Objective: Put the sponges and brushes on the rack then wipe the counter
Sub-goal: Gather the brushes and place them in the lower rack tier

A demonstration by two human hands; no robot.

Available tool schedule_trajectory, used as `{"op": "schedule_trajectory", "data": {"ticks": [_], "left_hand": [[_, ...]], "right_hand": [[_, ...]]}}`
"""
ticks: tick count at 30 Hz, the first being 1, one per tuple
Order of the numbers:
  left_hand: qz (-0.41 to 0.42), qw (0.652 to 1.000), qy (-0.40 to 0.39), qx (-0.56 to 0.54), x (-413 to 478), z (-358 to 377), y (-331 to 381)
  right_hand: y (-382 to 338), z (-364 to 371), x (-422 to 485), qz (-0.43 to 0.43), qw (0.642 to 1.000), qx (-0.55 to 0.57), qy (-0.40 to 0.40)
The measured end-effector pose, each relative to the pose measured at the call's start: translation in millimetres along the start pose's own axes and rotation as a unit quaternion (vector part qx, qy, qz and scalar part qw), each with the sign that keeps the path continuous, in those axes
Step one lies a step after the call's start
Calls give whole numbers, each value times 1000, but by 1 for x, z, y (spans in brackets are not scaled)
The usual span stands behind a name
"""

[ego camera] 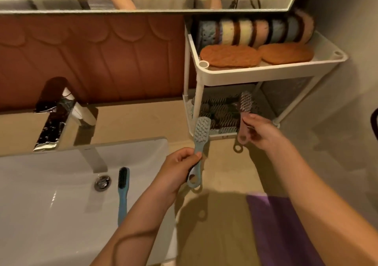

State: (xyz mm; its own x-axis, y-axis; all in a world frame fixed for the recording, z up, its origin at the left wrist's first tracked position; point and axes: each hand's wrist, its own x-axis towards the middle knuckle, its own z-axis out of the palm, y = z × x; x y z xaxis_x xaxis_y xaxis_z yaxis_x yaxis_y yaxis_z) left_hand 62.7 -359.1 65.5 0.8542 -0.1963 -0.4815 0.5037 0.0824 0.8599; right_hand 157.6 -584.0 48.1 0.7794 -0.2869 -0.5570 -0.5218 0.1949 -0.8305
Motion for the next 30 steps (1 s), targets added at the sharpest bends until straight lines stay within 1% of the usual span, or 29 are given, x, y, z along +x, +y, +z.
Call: {"op": "schedule_trajectory", "data": {"ticks": [2,3,6,8,10,12,14,16,19,22,25,27,28,30], "left_hand": [[-5,1000,4,19,7,7,-2],[-11,999,6,29,11,10,-2],[-24,999,13,40,20,14,-3],[-28,999,16,29,22,15,-3],[-30,999,13,19,24,15,-5],[-28,999,5,22,25,14,-7],[-22,999,-2,37,27,13,-9],[-23,999,0,44,28,13,-12],[-28,999,2,39,30,12,-14],[-31,999,5,42,31,13,-15],[-32,999,10,27,34,15,-15],[-28,999,11,14,36,17,-15],[-25,1000,13,11,37,18,-14],[-14,999,21,21,41,22,-14]], "right_hand": [[-11,-3,25,-18,996,-67,47],[-16,-4,36,-26,994,-83,66],[-24,-5,61,-31,989,-127,74],[-24,-7,75,-38,978,-193,74],[-24,-4,80,-67,959,-272,50],[-22,-1,85,-113,925,-362,25],[-19,1,88,-140,902,-408,22],[-15,3,91,-158,879,-449,23],[-8,5,95,-158,869,-469,16],[-4,5,99,-173,860,-478,36],[-4,8,80,-208,879,-423,71],[-2,14,57,-221,906,-355,65],[1,17,43,-214,923,-317,45],[10,24,7,-189,951,-243,-21]]}}
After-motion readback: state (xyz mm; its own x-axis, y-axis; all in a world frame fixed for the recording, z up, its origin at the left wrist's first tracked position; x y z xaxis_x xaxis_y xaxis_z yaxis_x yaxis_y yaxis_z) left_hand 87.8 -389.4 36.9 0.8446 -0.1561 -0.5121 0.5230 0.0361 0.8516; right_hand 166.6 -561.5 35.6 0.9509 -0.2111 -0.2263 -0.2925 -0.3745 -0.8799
